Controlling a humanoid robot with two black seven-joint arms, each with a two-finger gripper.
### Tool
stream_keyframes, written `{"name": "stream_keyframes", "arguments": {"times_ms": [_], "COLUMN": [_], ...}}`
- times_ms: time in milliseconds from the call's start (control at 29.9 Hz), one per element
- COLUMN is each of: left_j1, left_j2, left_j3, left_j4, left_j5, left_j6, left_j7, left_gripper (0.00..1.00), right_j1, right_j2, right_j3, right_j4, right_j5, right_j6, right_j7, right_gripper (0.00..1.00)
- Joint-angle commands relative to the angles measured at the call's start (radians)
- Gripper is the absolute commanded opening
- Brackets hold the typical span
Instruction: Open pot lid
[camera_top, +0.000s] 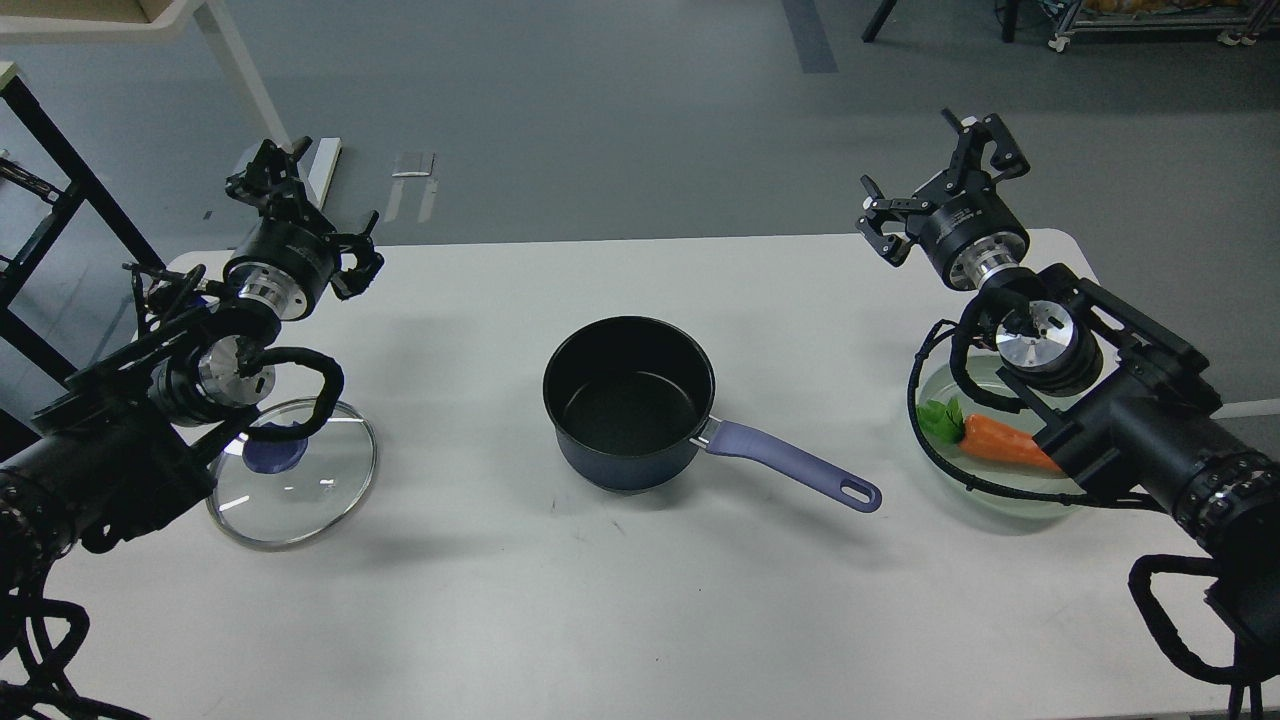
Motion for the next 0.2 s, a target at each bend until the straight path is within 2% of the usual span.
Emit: {"name": "stream_keyframes", "arguments": {"times_ms": [0, 167], "left_j1": [0.002, 0.002], "left_j2": [0.005, 0.012], "left_j3": [0.0, 0.0], "left_j4": [0.0, -0.001], "left_j5": [0.0, 0.0], "left_j6": [0.0, -0.001], "left_j7": [0.0, 0.001], "left_gripper": [0.99, 0.99], "right_j1": [0.014, 0.014], "right_j2": [-0.023, -0.025], "right_j3": [-0.035, -0.073], "right_j4": [0.0, -0.004], "right_j5": [-0.001, -0.002], "right_j6": [-0.003, 0.002], "right_j7": [0.0, 0.001], "right_gripper": [1.0, 1.0]}}
